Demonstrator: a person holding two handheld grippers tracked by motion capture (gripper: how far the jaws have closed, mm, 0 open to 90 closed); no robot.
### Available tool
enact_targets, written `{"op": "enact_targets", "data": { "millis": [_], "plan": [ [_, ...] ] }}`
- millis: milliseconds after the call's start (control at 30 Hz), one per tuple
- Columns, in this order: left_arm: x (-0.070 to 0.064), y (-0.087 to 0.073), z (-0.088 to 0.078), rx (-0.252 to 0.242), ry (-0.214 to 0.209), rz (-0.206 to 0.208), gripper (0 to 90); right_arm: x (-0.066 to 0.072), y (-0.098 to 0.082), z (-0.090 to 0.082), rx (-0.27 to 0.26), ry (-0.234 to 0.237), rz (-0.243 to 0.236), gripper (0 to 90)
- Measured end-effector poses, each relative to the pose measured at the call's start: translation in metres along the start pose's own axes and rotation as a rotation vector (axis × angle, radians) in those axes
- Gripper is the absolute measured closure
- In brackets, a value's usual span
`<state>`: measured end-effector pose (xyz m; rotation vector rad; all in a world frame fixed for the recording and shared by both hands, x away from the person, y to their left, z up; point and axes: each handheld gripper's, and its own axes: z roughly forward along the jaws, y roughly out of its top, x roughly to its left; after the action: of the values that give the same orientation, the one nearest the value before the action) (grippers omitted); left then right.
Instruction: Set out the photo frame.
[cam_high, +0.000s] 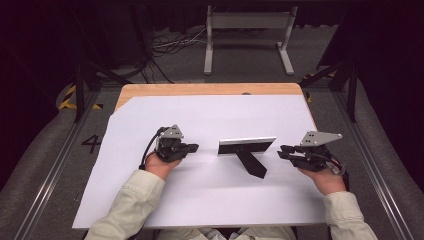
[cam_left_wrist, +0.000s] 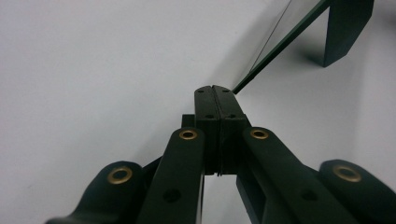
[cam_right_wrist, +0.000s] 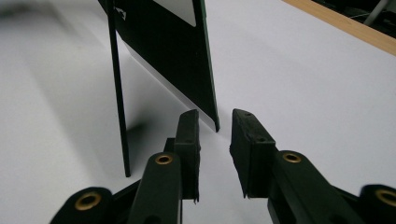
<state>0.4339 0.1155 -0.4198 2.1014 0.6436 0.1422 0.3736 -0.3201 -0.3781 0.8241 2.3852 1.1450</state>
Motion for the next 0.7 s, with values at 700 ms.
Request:
{"op": "enact_targets", "data": {
  "millis": [700],
  "plan": [
    [0.0, 0.027, 0.035, 0.069, -0.006, 0.013, 89.9, -0.001, -0.009, -0.007, -0.007, -0.02, 0.045, 70.9]
  ]
}}
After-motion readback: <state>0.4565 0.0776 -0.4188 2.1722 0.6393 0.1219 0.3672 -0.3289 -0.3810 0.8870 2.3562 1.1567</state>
